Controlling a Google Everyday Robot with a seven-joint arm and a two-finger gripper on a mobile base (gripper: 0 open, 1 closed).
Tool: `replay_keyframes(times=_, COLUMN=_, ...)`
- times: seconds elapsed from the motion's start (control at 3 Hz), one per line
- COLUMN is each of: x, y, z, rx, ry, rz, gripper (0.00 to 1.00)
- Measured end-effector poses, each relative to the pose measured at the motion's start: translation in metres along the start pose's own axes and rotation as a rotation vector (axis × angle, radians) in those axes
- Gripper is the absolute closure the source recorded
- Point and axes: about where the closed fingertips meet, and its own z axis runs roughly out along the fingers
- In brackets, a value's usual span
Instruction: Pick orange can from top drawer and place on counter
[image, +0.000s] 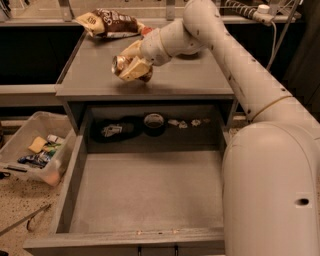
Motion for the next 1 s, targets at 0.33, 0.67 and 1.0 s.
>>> replay_keyframes(times=0.33, x=0.0026, y=0.0096, z=0.0072, rx=-0.033, ry=-0.003, rz=0.037, gripper=1.0)
replay_keyframes(times=0.67, x=0.0026, y=0.0096, z=0.0072, rx=-0.033, ry=-0.003, rz=0.037, gripper=1.0)
replay_keyframes(times=1.0, x=0.0026, y=0.0096, z=0.0073, rx=-0.033, ry=-0.003, rz=0.037, gripper=0.81)
